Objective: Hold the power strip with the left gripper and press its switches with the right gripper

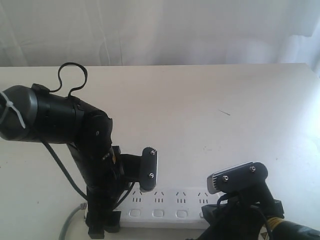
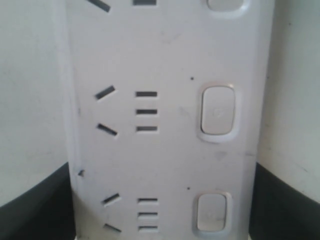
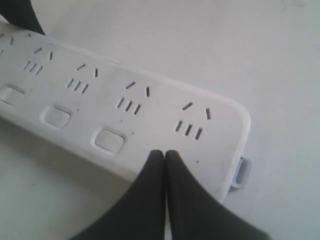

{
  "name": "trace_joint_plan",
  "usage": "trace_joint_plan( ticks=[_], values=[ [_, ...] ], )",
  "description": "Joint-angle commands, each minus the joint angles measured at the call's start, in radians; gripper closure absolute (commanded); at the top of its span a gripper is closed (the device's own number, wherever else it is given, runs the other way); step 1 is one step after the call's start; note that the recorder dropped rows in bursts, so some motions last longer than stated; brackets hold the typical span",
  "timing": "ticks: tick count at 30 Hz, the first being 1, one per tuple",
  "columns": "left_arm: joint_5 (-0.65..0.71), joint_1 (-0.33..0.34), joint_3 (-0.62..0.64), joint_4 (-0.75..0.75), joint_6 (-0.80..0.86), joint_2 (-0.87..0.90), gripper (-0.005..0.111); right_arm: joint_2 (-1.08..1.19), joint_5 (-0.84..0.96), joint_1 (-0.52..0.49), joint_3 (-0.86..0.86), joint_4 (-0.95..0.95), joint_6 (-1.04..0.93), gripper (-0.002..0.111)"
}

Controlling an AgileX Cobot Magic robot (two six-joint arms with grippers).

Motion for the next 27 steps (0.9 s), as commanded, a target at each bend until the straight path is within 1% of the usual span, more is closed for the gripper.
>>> trace_joint_plan(
  ticks=[1,6,11,16,22,27],
  values=[
    [0.084,0.003,0.019,0.006,-0.014,0.025,0.107,0.012,0.044,-0.002,-0.003,-0.013,-0.004,0.108],
    [0.084,0.003,0.019,0.006,-0.014,0.025,0.107,0.018,0.033,-0.002,0.004,-0.013,-0.004,0.108],
    [0.084,0.003,0.019,0.006,-0.014,0.025,0.107,0.018,-0.035,-0.002,0.004,-0.013,-0.004,0.108],
    [0.084,0.003,0.019,0.006,-0.014,0.025,0.107,0.03,-0.034,-0.002,0.004,-0.015,-0.004,0.108],
    [0.084,0.003,0.019,-0.002,-0.014,0.025,0.107,0.142,-0.049,-0.002,0.004,-0.015,-0.002,0.108],
    [0.084,0.003,0.019,-0.002,-0.01,0.025,0.107,0.144,-0.002,-0.002,0.004,-0.015,-0.002,0.108]
  ],
)
